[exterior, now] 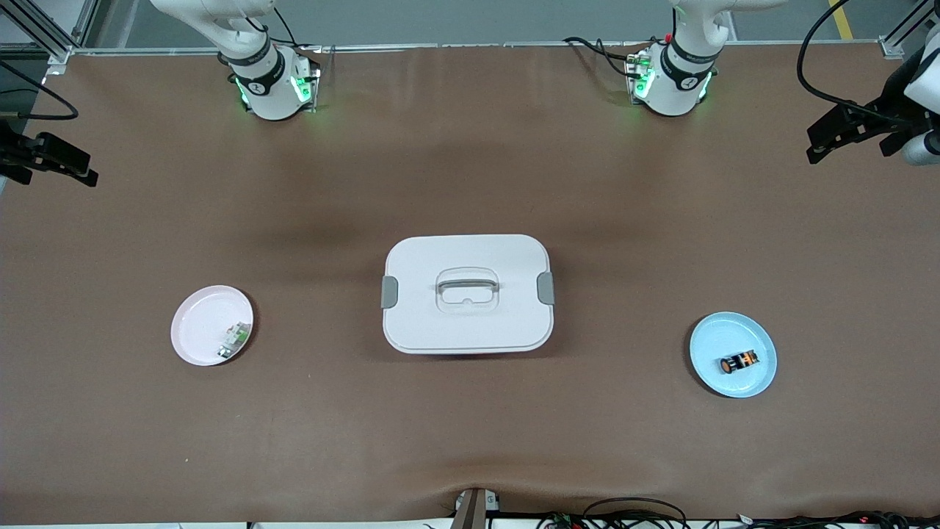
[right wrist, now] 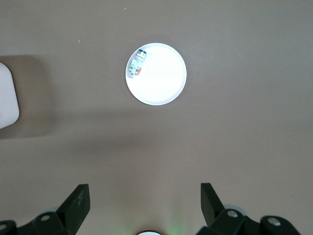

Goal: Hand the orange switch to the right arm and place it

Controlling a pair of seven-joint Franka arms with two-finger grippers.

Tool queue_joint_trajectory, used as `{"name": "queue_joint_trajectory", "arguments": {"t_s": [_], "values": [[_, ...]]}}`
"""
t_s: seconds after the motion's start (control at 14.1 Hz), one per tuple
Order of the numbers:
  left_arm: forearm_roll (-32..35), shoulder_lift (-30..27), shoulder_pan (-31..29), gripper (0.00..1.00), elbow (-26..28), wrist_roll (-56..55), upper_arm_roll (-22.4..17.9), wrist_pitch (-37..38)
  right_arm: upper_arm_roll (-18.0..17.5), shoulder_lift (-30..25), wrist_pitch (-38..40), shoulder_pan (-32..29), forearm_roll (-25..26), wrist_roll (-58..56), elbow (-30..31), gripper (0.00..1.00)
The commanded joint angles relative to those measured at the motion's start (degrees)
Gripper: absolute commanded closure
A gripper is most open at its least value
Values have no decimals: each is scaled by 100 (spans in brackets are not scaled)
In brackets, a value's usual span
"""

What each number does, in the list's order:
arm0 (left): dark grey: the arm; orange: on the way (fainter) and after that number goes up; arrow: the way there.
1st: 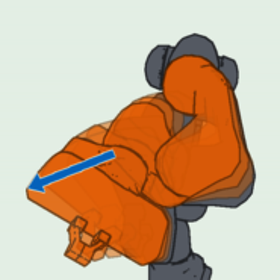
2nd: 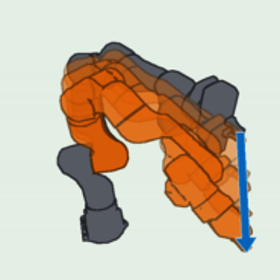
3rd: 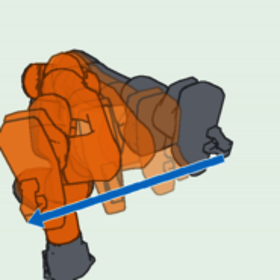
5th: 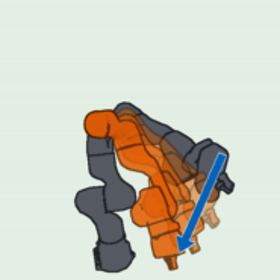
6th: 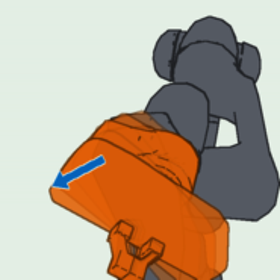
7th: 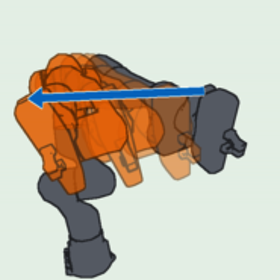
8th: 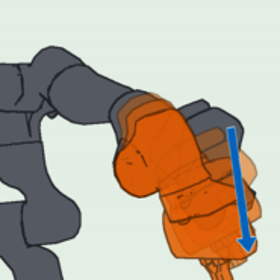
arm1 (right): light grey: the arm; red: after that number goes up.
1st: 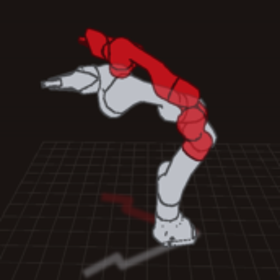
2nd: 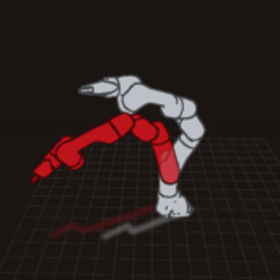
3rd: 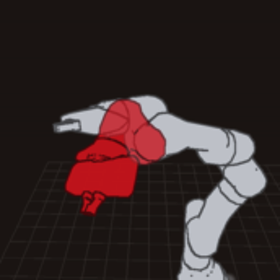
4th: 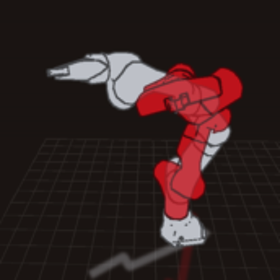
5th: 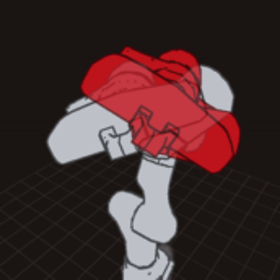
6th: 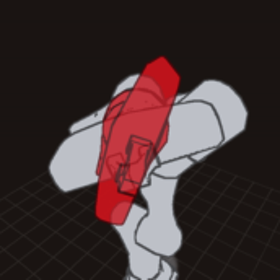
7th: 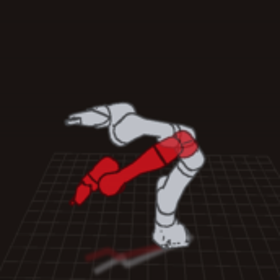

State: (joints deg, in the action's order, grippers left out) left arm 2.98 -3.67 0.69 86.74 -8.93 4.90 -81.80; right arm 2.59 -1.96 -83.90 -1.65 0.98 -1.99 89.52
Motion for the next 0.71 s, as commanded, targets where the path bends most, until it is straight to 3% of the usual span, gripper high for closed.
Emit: {"name": "queue_joint_trajectory", "arguments": {"t_s": [0.0,0.64], "values": [[-61,33,19,0,-139,102,-59,129,49,125,66,68,25,23,-172,0],[-9,349,-34,0,-139,111,-68,-124,40,152,58,68,25,14,-269,0]]}}
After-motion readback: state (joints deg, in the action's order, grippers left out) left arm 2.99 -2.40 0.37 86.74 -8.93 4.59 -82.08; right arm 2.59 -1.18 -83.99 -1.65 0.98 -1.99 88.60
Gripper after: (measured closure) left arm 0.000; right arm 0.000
